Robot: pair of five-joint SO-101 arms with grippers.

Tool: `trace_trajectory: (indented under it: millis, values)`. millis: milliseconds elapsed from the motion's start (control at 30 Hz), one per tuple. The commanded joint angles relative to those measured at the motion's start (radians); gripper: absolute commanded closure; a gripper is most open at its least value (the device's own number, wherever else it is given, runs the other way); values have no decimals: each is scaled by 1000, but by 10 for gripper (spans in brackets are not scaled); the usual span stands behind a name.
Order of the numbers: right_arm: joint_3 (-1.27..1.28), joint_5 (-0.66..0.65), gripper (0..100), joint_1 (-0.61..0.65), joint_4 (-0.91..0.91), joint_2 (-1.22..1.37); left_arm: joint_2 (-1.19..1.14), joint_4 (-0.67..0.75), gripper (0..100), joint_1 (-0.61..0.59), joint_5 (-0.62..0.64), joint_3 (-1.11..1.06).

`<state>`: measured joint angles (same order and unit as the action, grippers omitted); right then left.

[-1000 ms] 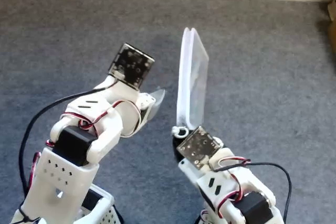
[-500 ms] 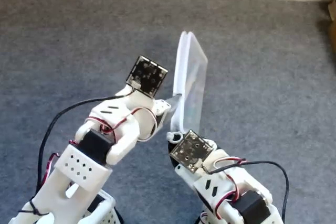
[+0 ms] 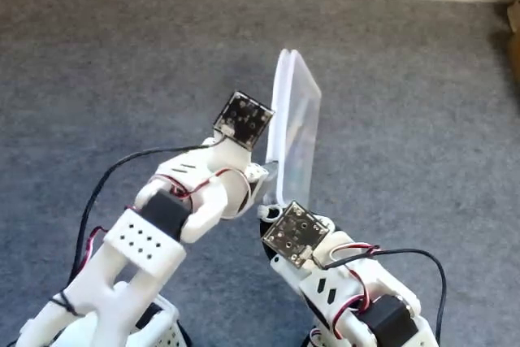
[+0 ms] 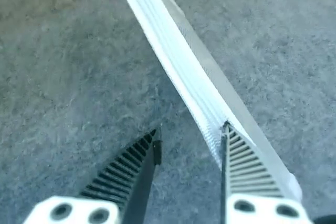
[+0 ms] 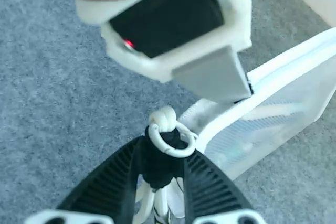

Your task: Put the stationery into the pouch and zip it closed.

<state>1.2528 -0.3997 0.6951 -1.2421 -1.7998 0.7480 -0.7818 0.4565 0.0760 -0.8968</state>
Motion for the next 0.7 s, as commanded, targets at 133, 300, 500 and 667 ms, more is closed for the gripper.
trace_trajectory:
  millis: [133, 300, 500, 667]
  values:
    - [-28, -17, 994, -22, 1, -16, -105, 12, 814, -194, 3, 48]
    - [-21, -15, 994, -124, 61, -16, -71, -17, 813, -213, 2, -8]
    - [-21, 100, 994, -219, 173, -16, -13, -126, 815, -105, 3, -27]
    - [-22, 158, 994, -246, 219, -18, 36, -173, 815, 12, 8, -25]
